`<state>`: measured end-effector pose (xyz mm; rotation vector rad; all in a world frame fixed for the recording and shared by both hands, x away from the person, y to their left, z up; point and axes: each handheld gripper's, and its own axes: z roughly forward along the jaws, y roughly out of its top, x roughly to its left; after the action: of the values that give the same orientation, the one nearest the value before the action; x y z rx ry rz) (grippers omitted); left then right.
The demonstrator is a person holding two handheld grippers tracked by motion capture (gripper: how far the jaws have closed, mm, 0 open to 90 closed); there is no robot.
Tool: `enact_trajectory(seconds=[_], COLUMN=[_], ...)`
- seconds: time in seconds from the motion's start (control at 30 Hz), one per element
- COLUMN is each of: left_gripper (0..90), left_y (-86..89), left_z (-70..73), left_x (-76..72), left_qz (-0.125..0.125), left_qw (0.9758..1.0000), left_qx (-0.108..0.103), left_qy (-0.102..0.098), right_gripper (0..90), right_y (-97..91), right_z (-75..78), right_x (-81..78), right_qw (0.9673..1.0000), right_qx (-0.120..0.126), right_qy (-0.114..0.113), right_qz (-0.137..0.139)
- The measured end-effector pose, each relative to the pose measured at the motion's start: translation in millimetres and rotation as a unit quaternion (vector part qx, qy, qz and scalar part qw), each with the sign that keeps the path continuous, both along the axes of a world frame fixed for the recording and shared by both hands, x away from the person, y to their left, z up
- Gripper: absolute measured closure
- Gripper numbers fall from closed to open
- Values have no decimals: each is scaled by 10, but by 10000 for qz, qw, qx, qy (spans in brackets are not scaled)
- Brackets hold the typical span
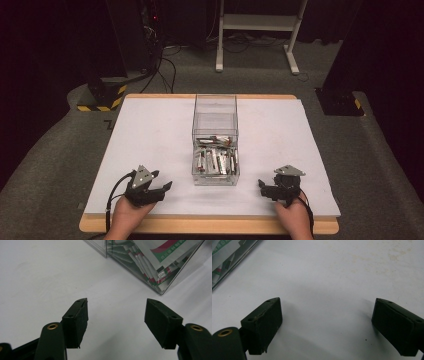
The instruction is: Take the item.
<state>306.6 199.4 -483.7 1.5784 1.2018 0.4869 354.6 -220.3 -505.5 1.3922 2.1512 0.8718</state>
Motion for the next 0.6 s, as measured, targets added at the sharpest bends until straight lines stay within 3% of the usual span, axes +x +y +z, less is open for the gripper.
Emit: enact_trajectory(seconds=[0.03, 0.13, 0.23, 0.53, 0.6], left_gripper=[353, 341, 337, 332, 332], left_y=[4, -38, -49, -126, -133], left_z=[7, 25, 42, 104, 124], left_x=[-3, -18, -36, -77, -88], left_qz=[-30, 9, -91, -140, -190], left_qw=[10000, 9999, 9999, 9995, 9994], left_qx=[38, -136, -31, -237, -205], left_qy=[-3, -59, -62, -154, -182], right_gripper=[93, 93, 93, 93, 93], right_y=[0, -1, 0, -1, -1], right_z=[0, 0, 0, 0, 0], right_x=[0, 0, 0, 0, 0], right_qw=[10000, 10000, 10000, 10000, 10000], right_qx=[0, -2, 1, 3, 4], right_qy=[1, -3, -1, 0, 1], right_qz=[0, 4, 1, 1, 1])
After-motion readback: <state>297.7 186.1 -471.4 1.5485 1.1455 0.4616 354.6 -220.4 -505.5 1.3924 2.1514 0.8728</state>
